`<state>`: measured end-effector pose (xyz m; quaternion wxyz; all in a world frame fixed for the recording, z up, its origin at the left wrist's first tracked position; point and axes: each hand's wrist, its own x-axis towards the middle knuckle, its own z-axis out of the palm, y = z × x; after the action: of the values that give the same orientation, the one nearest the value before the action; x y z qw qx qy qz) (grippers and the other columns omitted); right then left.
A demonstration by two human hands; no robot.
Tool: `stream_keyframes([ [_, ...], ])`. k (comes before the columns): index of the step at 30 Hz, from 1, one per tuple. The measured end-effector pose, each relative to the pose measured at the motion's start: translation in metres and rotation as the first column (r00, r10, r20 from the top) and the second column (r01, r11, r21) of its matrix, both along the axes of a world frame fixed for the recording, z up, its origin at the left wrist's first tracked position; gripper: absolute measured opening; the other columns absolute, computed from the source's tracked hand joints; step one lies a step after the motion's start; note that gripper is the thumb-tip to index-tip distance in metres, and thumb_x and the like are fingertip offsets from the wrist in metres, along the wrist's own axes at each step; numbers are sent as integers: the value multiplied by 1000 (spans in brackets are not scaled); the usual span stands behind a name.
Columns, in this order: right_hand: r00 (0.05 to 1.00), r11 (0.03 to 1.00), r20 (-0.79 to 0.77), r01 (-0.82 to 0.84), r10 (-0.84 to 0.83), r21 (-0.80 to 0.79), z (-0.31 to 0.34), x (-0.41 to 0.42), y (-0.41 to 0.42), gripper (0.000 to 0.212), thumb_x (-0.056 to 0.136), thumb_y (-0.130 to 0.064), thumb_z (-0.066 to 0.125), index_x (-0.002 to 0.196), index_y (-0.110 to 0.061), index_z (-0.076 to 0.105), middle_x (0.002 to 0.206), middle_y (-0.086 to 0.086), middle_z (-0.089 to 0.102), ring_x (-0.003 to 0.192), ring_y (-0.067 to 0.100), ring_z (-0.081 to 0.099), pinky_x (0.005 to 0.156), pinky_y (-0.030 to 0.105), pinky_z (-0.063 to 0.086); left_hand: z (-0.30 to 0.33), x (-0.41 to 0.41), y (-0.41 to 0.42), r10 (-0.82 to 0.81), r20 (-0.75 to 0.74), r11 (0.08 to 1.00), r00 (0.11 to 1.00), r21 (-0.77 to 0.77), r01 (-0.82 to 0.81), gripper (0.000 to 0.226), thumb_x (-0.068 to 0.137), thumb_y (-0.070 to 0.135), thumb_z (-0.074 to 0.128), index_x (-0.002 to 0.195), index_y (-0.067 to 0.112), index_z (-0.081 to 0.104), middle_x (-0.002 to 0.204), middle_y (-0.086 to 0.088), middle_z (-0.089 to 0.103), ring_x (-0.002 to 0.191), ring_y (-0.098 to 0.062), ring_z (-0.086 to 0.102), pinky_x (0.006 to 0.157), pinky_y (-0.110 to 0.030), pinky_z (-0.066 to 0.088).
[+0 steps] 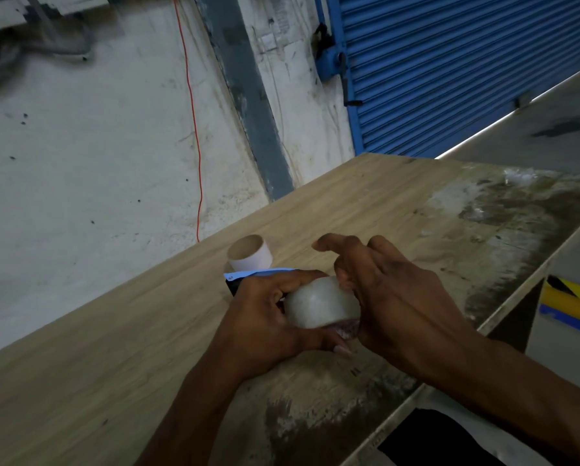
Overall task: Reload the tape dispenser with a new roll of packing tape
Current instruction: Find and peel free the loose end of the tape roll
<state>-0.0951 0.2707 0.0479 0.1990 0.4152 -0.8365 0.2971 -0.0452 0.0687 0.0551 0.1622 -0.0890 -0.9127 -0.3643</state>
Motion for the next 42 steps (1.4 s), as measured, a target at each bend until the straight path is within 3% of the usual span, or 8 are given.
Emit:
stream_keyframes([
  [9, 995, 999, -92, -31, 35, 42, -4, -10, -2, 74, 69, -40, 65, 136, -27, 37, 115, -10, 48, 93, 10, 41, 57, 8, 12, -2, 1, 3, 21, 37, 1000, 999, 9, -21, 66, 55, 31, 102, 116, 28, 75, 109, 14, 76, 106, -8, 71, 91, -42, 60],
  [12, 996, 996, -29, -86, 86, -6, 2, -23, 2, 57, 78, -41, 51, 134, -31, 43, 108, -20, 39, 91, 4, 37, 59, 14, 33, 0, 1, 3, 24, 34, 1000, 999, 7, -24, 65, 56, 36, 100, 116, 33, 75, 111, 19, 75, 106, -3, 70, 92, -37, 60],
  [14, 986, 985, 103, -121, 133, -120, 5, -32, 9, 38, 87, -40, 48, 123, -36, 59, 102, -23, 53, 92, 2, 51, 70, 31, 53, 1, 1, 2, 21, 30, 1000, 999, 4, -21, 64, 55, 38, 100, 114, 36, 74, 110, 20, 75, 105, -2, 70, 90, -35, 61],
  [19, 881, 899, 374, -116, 289, -421, 2, -35, 26, 12, 82, -36, 78, 90, -28, 80, 94, -15, 75, 90, 10, 70, 74, 39, 62, 5, 0, 2, -12, 42, 1000, 999, 18, 11, 68, 51, 31, 102, 114, 29, 76, 109, 13, 77, 105, -9, 72, 88, -38, 61],
  [22, 871, 906, 382, -148, 310, -396, -3, -35, 21, 8, 80, -30, 82, 88, -27, 81, 92, -14, 75, 88, 14, 71, 72, 40, 62, 5, 0, 1, -39, 33, 999, 999, 31, 38, 69, 49, 28, 103, 113, 27, 77, 109, 8, 77, 104, -14, 73, 87, -41, 62],
  [28, 906, 932, 323, -167, 274, -321, -5, -39, 13, 5, 86, -21, 80, 84, -25, 77, 86, -12, 73, 84, 11, 69, 66, 14, 49, 5, 1, 1, -56, 10, 998, 998, 34, 55, 68, 48, 25, 104, 111, 26, 77, 105, 8, 77, 100, -10, 73, 86, -40, 62],
  [34, 940, 962, 240, -199, 241, -186, -4, -41, 7, 10, 93, -18, 68, 87, -26, 67, 87, -12, 66, 83, 6, 63, 70, 26, 50, 4, 1, 1, -52, 15, 999, 999, 5, 52, 68, 50, 29, 104, 113, 28, 77, 108, 11, 77, 106, -12, 72, 89, -44, 61],
  [42, 951, 981, 244, -194, 188, 0, -6, -41, 7, 31, 88, -7, 61, 94, -36, 50, 95, -12, 55, 90, 3, 44, 73, 13, 34, 6, 1, 3, -47, 26, 999, 999, 19, 46, 64, 51, 34, 100, 110, 38, 75, 107, 15, 76, 104, -7, 71, 88, -38, 61],
])
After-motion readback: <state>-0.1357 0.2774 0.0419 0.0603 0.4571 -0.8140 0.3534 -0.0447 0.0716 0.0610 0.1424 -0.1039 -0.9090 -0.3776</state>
